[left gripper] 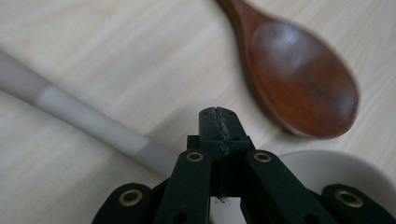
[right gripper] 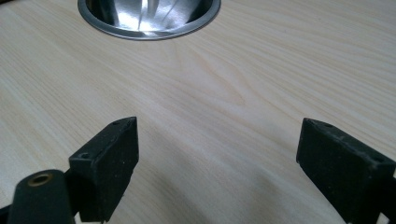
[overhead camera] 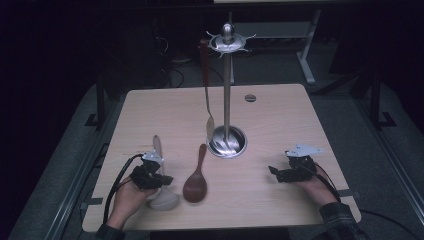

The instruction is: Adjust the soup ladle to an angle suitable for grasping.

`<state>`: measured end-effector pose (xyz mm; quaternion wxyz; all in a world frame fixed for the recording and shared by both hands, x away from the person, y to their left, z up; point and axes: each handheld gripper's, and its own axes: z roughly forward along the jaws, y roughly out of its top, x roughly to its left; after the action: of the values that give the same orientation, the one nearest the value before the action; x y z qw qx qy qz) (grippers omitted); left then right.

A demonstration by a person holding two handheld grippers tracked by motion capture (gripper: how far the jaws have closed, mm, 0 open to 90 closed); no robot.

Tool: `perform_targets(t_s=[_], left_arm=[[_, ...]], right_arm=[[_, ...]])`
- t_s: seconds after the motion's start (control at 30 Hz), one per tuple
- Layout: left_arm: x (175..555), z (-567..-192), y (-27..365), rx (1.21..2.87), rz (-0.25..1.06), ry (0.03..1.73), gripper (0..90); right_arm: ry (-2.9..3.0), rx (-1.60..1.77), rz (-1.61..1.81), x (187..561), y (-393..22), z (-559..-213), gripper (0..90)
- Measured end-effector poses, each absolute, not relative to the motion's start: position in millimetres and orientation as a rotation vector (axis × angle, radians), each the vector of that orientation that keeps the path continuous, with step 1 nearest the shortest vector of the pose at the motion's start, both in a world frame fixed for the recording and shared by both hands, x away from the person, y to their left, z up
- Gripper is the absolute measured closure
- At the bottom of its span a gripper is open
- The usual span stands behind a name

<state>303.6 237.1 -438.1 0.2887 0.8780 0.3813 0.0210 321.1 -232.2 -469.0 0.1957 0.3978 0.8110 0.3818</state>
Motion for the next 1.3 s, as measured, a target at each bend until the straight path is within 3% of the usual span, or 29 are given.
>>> perform_targets(t_s=[0.47,0.97,1.3], left_arm=[[296.2,-440.5,248.7,2.361,0.051,1.079,90.0],[277.7,-439.5,313.6,2.296,0.106,1.265,90.0],[308.5,-419.6,320.7,2.188,0.198,1.29,90.0]], right_arm=[[2.268,1.109,1.066,319.5,-233.4,-468.8,12.5],[2.263,1.116,1.06,319.6,-233.9,-469.3,12.5],[2.26,1.113,1.055,319.5,-233.5,-468.6,12.4]])
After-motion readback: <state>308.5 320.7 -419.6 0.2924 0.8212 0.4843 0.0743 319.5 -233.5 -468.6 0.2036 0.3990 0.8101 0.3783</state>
